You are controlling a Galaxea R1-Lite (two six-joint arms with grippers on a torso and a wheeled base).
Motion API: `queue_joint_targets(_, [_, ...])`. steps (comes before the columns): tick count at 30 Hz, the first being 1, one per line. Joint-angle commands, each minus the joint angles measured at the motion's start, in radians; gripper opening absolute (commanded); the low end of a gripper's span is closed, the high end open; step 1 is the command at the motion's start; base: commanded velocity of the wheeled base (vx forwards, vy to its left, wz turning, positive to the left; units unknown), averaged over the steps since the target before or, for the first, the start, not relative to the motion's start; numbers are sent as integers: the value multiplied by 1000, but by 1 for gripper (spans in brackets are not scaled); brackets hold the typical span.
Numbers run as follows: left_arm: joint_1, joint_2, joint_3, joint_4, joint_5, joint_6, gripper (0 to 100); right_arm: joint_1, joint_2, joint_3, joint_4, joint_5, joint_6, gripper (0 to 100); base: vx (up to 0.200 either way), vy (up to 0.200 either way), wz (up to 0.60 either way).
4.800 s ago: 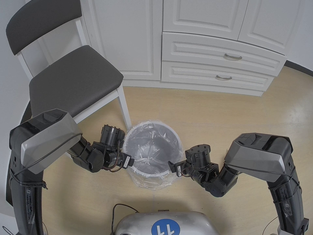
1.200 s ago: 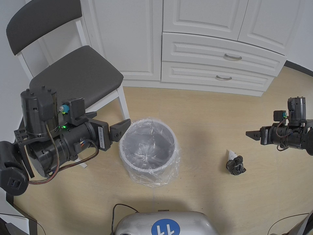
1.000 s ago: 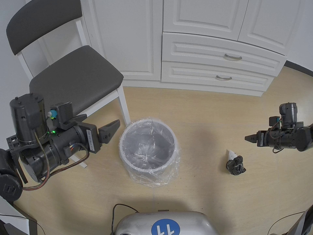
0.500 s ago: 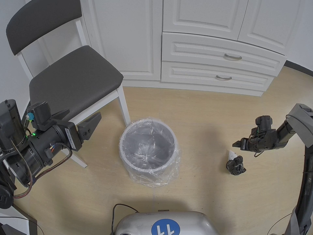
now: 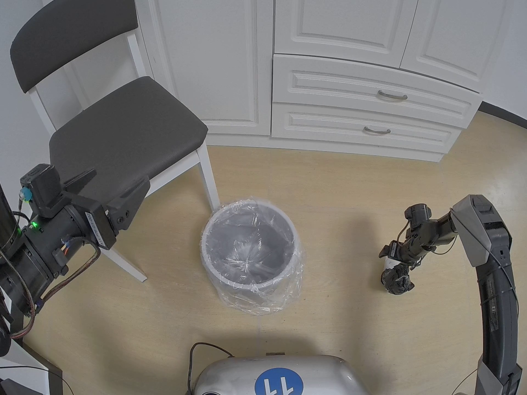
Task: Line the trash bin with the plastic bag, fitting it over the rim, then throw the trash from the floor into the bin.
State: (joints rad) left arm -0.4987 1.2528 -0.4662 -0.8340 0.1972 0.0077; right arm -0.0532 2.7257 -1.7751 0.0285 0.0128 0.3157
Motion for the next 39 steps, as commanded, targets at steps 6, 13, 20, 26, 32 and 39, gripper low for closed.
queue_joint_targets(6, [14, -9, 8, 0, 1, 8, 100, 1, 143, -150, 68, -103, 8, 100, 0, 0, 0])
queue_joint_targets(13, [14, -13, 12, 1, -1, 8, 100, 4, 175, -225, 225, -114, -1, 100, 0, 0, 0])
queue_joint_targets(20, [14, -18, 12, 3, -1, 9, 100, 7, 181, -225, 269, -123, 0, 100, 0, 0, 0])
queue_joint_targets(26, [14, -19, 14, 4, -1, 9, 100, 7, 183, -225, 271, -123, -1, 0, 0, 0, 0])
queue_joint_targets(32, [14, -23, 12, 4, -1, 9, 100, 6, 181, -225, 268, -135, 2, 0, 0, 0, 0])
queue_joint_targets(39, [16, -24, 14, 6, 1, 9, 100, 1, 175, -225, 260, -231, 9, 0, 0, 0, 0])
